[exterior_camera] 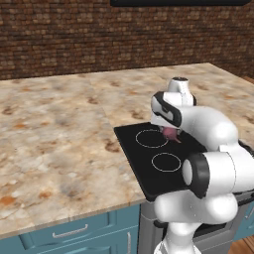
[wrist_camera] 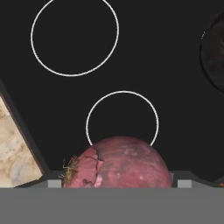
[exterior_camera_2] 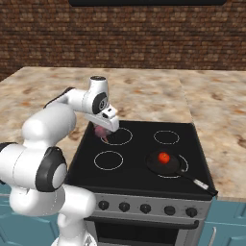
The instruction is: Place the pan on the front right burner on the stove. Then place the tomato and the onion in the pan and turn on the front right burner.
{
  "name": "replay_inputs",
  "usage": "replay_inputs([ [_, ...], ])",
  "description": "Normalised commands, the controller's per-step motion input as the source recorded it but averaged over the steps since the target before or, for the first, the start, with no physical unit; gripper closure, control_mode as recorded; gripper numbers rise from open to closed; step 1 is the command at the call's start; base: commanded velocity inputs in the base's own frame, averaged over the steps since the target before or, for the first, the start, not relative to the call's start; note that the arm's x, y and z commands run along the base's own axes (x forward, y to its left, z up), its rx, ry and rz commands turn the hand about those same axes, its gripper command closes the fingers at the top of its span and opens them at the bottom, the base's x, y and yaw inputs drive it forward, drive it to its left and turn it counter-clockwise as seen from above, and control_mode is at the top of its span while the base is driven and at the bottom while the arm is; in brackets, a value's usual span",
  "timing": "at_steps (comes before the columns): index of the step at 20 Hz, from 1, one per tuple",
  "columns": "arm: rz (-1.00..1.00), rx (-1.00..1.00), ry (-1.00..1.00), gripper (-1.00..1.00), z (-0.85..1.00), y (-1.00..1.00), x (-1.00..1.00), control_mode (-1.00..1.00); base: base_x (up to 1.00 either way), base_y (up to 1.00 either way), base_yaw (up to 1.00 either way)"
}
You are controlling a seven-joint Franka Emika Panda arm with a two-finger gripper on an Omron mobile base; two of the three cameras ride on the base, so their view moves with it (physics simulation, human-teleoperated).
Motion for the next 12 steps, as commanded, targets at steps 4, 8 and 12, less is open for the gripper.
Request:
replay_inputs([
  [4,-0.02,0.00,0.00,1.00,0.00,-0.62,0.00,-1.00,0.00,0.00,0.00],
  [8,-0.02,0.00,0.00,1.00,0.00,-0.64,0.00,-1.00,0.00,0.00,0.00],
  [12,-0.01,0.00,0.00,1.00,0.00,-0.66,0.00,-1.00,0.00,0.00,0.00],
])
